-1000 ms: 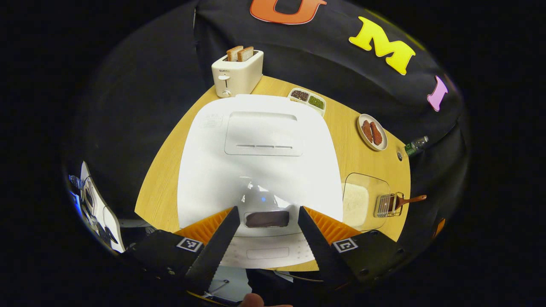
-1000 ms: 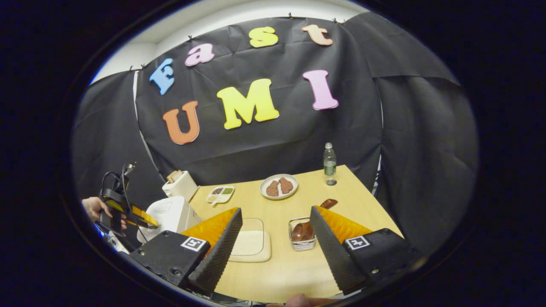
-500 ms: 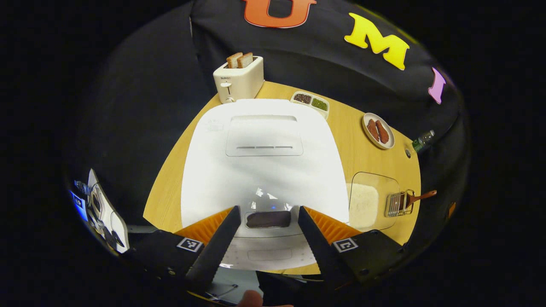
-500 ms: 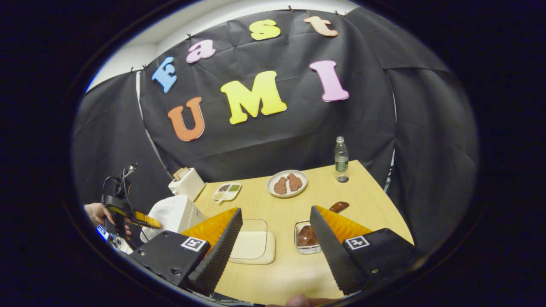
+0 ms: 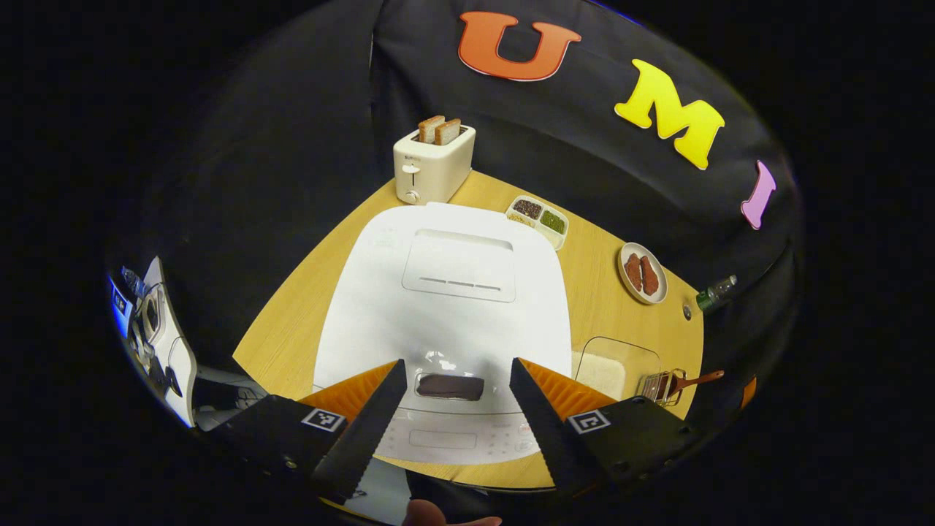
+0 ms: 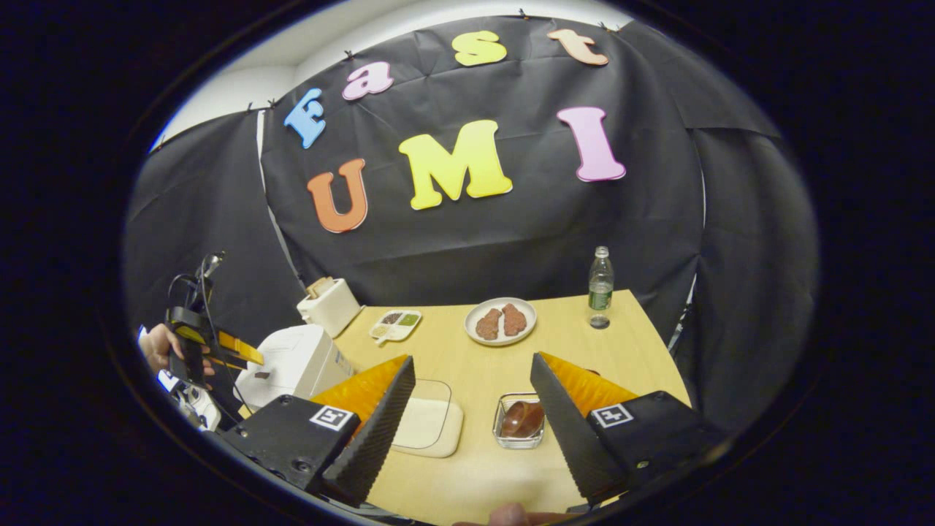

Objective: Close the left gripper, press the button to open the rice cooker; take a wooden spoon from the chopstick holder with the right hand, scoop a spoonful of rice and pour it into the rice cooker, then put the wooden spoon back into the chopstick holder.

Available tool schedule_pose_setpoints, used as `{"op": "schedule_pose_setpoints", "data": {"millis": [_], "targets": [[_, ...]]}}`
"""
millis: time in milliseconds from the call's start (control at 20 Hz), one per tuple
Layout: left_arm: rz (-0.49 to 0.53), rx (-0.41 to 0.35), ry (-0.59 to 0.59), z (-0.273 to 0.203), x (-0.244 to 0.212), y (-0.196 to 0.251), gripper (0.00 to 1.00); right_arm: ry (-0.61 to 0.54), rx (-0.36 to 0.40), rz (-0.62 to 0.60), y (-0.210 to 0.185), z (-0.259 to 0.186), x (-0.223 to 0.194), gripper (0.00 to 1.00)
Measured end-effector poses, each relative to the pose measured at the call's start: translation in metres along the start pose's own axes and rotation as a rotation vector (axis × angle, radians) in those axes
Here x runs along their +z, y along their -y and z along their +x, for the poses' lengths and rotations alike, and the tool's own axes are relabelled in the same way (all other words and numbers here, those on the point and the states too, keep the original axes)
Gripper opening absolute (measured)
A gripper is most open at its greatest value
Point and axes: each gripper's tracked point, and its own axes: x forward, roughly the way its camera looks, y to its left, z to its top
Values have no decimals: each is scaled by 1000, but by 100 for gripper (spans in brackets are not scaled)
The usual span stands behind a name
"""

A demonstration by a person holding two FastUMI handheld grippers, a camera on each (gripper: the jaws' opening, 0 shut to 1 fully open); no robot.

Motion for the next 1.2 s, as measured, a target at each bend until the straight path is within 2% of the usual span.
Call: {"op": "schedule_pose_setpoints", "data": {"millis": [250, 400, 650, 900, 1100, 1200], "targets": [[-32, -101, 203, -70, 23, 28, 95, 72, -11, -22, -15, -27, 16, 99], [8, -167, 351, -121, 31, 36, 95, 145, -36, -35, -38, -61, 25, 100], [104, -260, 546, -207, 10, 43, 95, 234, -71, -73, -80, -130, 22, 100], [158, -329, 691, -271, -25, 50, 94, 328, -130, -76, -105, -197, 29, 100], [247, -386, 782, -302, -55, 61, 94, 373, -169, -100, -117, -234, 28, 100], [254, -390, 819, -311, -66, 61, 94, 394, -202, -112, -117, -248, 23, 100]]}}
